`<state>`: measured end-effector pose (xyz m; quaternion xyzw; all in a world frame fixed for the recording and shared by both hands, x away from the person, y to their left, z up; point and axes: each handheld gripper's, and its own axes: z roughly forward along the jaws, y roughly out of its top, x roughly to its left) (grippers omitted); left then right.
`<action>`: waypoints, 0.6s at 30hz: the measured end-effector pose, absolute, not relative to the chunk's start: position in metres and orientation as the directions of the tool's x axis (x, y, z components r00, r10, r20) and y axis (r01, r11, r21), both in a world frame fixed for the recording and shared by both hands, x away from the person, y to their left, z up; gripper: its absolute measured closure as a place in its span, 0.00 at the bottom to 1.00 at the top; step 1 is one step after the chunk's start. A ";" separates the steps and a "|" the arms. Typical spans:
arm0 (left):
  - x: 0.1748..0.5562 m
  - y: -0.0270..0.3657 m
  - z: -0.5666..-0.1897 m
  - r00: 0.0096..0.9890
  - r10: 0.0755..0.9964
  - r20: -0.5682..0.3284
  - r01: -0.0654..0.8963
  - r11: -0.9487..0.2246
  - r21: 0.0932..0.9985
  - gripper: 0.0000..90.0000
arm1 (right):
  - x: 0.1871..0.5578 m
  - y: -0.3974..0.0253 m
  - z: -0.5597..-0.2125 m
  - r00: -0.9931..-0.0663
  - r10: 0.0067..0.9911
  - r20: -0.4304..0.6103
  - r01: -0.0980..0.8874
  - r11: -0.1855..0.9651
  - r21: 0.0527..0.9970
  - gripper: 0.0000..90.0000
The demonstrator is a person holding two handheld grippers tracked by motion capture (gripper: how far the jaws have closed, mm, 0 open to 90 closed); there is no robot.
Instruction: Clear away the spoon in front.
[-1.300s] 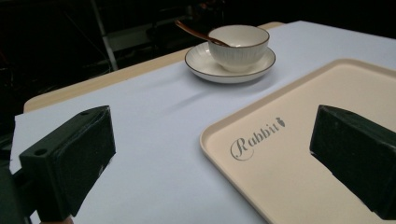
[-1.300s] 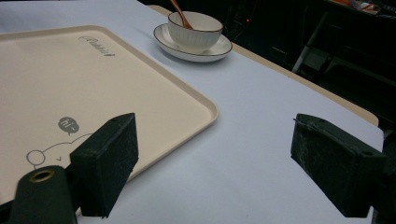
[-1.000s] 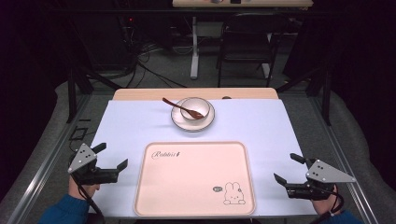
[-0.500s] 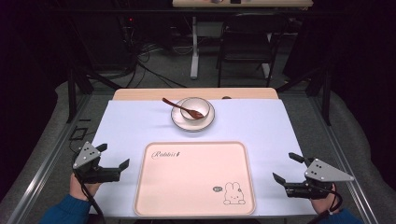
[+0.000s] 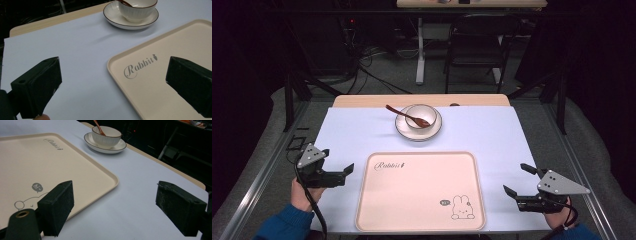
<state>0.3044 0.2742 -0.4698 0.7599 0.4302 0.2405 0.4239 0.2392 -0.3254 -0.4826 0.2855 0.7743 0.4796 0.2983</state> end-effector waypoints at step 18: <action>0.355 0.238 -0.460 0.524 0.851 -0.027 0.498 -0.281 0.820 0.00 | 0.239 -0.325 -0.483 -0.661 0.725 -0.192 0.154 0.382 0.911 0.16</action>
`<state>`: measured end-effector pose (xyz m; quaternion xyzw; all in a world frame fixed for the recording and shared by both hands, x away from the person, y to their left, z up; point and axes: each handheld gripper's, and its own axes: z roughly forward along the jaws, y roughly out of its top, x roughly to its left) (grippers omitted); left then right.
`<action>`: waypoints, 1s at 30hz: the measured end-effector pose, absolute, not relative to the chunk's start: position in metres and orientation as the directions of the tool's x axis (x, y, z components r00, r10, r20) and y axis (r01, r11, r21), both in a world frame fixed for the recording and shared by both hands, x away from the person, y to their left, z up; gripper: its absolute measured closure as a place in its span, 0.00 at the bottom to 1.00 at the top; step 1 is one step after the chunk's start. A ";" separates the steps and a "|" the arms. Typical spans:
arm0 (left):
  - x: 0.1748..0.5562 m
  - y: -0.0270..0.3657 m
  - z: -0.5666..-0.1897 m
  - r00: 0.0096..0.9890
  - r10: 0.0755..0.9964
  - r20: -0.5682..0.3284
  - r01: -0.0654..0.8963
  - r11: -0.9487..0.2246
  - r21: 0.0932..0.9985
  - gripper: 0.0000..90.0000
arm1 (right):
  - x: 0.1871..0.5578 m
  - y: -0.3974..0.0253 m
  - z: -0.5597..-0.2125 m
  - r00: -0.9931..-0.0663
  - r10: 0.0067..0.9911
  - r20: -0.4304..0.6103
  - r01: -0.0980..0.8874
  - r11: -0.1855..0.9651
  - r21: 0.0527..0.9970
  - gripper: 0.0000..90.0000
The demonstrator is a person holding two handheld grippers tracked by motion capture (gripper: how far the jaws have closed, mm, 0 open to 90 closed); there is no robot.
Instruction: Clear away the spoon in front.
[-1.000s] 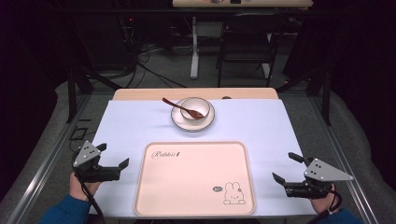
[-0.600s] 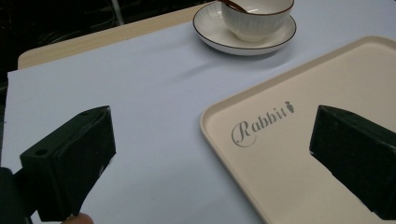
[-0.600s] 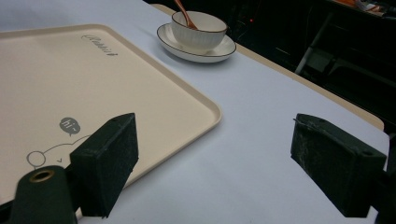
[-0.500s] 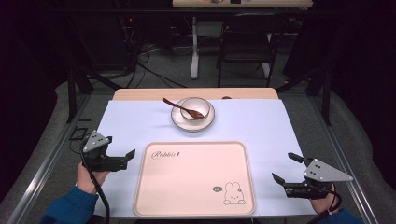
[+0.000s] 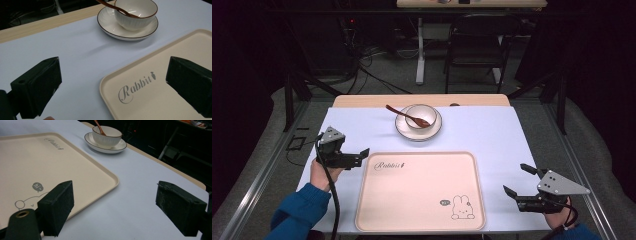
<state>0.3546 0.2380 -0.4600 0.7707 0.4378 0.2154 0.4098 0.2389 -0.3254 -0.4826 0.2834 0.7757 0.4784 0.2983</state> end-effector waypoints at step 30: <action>0.427 0.192 -0.467 0.489 0.872 -0.016 0.527 -0.281 0.802 0.00 | 0.239 -0.326 -0.483 -0.662 0.725 -0.191 0.158 0.384 0.910 0.16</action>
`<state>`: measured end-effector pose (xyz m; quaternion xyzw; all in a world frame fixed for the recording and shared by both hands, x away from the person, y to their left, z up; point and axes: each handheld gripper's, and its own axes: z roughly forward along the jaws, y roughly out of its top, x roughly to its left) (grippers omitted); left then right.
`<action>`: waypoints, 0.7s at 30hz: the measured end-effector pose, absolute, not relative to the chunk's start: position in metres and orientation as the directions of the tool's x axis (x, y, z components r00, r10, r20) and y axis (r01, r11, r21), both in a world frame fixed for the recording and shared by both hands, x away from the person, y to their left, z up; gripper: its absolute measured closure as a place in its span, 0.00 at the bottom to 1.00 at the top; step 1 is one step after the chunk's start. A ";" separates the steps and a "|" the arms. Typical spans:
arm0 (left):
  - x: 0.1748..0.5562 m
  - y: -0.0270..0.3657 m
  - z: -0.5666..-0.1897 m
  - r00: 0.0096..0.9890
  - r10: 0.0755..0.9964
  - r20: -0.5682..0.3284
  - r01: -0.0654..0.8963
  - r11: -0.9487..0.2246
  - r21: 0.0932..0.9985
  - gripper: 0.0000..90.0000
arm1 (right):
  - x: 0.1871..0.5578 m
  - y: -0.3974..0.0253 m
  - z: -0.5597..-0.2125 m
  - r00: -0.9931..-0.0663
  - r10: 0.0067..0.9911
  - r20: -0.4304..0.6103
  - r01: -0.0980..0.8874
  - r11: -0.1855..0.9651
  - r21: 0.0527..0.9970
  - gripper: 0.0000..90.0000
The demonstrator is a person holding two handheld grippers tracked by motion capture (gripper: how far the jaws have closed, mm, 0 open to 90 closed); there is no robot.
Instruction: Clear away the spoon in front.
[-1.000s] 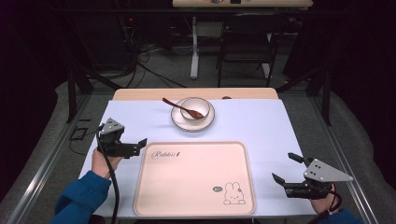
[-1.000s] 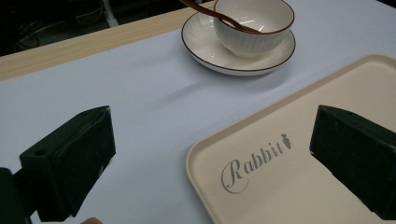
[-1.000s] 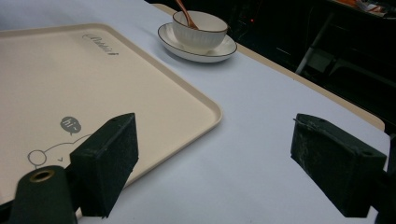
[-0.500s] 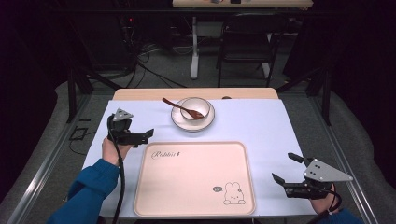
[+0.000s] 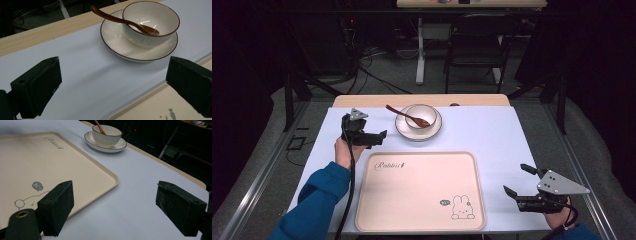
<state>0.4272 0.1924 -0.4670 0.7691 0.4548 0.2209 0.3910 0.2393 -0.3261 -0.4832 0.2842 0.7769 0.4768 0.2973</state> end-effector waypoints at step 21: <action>0.475 0.173 -0.471 0.437 0.893 -0.103 0.564 -0.183 0.805 0.01 | 0.240 -0.327 -0.484 -0.663 0.726 -0.185 0.161 0.379 0.911 0.16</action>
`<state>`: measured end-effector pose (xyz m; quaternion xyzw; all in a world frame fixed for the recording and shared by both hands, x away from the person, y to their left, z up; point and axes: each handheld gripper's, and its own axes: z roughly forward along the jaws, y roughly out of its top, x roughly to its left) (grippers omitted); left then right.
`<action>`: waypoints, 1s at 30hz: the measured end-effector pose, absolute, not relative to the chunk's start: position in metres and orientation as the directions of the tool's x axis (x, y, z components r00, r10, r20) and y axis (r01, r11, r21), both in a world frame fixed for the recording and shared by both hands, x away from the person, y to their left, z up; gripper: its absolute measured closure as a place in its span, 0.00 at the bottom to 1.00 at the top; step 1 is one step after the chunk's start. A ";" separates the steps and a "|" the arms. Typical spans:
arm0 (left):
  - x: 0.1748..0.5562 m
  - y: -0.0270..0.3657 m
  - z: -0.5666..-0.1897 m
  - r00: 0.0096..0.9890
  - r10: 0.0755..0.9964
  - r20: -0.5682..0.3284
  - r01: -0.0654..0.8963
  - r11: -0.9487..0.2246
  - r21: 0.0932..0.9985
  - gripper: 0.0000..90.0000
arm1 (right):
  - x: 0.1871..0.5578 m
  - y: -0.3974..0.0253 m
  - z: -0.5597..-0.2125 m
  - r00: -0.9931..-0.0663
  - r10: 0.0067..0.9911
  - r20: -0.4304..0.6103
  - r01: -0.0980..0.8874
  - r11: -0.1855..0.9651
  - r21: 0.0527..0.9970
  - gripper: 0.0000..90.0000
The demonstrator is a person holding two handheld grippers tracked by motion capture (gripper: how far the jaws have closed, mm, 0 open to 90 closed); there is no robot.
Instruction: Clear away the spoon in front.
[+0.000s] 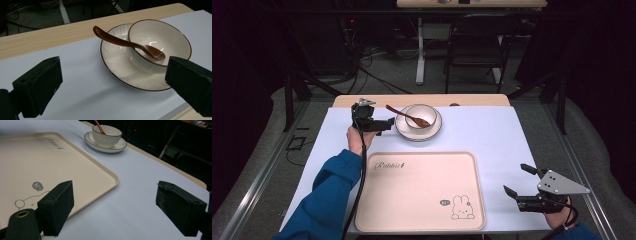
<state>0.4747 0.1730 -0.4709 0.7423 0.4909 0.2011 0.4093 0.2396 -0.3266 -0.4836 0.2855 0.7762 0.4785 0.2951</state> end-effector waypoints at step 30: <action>0.520 0.143 -0.483 0.402 0.906 -0.130 0.577 -0.140 0.805 0.28 | 0.239 -0.327 -0.484 -0.664 0.724 -0.188 0.160 0.383 0.910 0.16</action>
